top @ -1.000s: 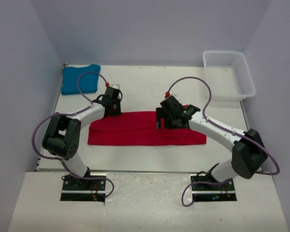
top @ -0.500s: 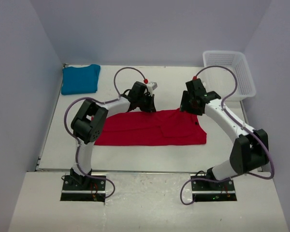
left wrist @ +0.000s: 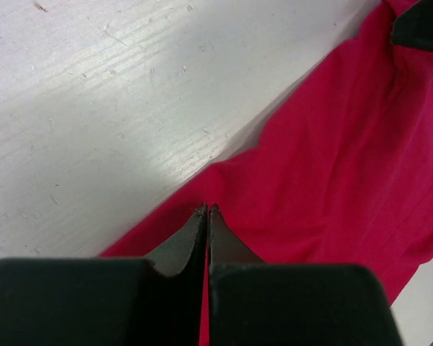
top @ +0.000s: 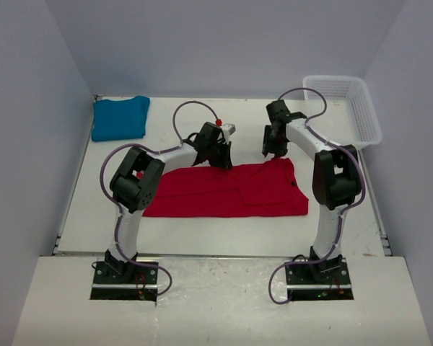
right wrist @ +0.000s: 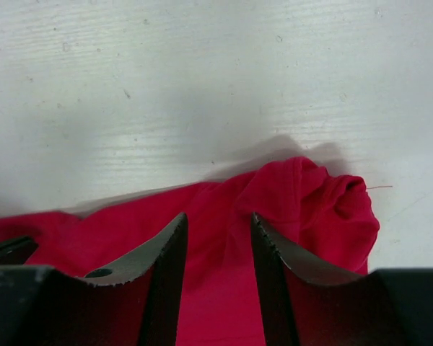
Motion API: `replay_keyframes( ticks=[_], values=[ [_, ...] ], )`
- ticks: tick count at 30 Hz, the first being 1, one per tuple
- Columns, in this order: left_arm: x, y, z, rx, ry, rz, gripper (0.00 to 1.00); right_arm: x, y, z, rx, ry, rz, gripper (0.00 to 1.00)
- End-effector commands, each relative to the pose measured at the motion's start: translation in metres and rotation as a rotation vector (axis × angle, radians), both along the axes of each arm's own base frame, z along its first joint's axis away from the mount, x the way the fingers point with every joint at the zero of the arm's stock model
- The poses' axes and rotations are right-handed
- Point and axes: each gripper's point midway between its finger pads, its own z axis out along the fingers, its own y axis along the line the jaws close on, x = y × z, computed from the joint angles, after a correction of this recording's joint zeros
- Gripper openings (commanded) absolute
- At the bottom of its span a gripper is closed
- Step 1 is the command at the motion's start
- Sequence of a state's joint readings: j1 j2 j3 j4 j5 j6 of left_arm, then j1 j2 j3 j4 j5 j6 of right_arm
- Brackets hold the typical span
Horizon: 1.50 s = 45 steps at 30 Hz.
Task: Fold and stack the t-shirts
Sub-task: Fold the other side of the tshirt into a rectangle
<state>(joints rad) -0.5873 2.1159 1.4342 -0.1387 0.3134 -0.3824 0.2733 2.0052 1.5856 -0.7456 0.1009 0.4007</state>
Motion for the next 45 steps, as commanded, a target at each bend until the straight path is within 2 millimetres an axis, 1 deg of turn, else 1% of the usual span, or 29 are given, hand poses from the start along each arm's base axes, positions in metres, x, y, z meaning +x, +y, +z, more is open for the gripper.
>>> replay_keyframes(
  ticks=[1, 7, 11, 12, 15, 17, 24, 25, 29, 34, 35, 36, 38, 41, 45],
  values=[
    [0.005, 0.001, 0.002, 0.004, -0.011, -0.003, 0.00, 0.013, -0.007, 0.019, -0.007, -0.027, 0.010, 0.41],
    [0.001, -0.002, -0.009, -0.001, 0.014, -0.022, 0.00, 0.016, -0.023, 0.016, -0.062, -0.016, 0.001, 0.44],
    [0.001, -0.005, -0.014, -0.011, 0.024, -0.029, 0.00, 0.015, -0.035, 0.008, -0.090, 0.006, -0.008, 0.45],
    [0.001, -0.005, -0.015, -0.011, 0.026, -0.029, 0.00, 0.012, -0.035, 0.003, -0.086, 0.028, -0.006, 0.45],
    [0.000, -0.005, -0.016, -0.009, 0.026, -0.035, 0.00, 0.007, -0.032, -0.002, -0.070, 0.043, 0.003, 0.43],
    [0.001, -0.004, -0.016, -0.007, 0.025, -0.036, 0.00, 0.005, -0.032, -0.003, -0.064, 0.044, 0.005, 0.43],
    [0.001, -0.004, -0.017, -0.002, 0.026, -0.033, 0.00, 0.004, -0.030, 0.001, -0.053, 0.036, 0.004, 0.42],
    [0.001, -0.003, -0.018, 0.001, 0.027, -0.033, 0.00, 0.003, -0.030, 0.002, -0.050, 0.036, 0.003, 0.40],
    [0.000, -0.003, -0.021, 0.002, 0.033, -0.035, 0.00, -0.003, -0.031, -0.001, -0.048, 0.038, -0.001, 0.41],
    [-0.002, -0.005, -0.025, -0.001, 0.045, -0.042, 0.00, -0.004, -0.030, -0.002, -0.041, 0.033, -0.007, 0.41],
    [-0.003, -0.004, -0.026, 0.000, 0.046, -0.042, 0.00, -0.004, -0.031, -0.001, -0.043, 0.025, -0.012, 0.42],
    [-0.003, -0.005, -0.027, 0.000, 0.048, -0.043, 0.00, -0.001, -0.029, 0.006, -0.028, -0.002, -0.005, 0.43],
    [-0.002, -0.004, -0.027, 0.000, 0.048, -0.042, 0.00, 0.002, -0.028, 0.012, -0.023, -0.018, -0.005, 0.44],
    [-0.004, -0.005, -0.030, -0.001, 0.056, -0.047, 0.00, 0.003, -0.026, 0.017, -0.019, -0.021, 0.004, 0.44],
    [-0.005, -0.005, -0.033, 0.000, 0.060, -0.045, 0.00, 0.002, -0.026, 0.018, -0.014, -0.025, 0.006, 0.45]
  ],
)
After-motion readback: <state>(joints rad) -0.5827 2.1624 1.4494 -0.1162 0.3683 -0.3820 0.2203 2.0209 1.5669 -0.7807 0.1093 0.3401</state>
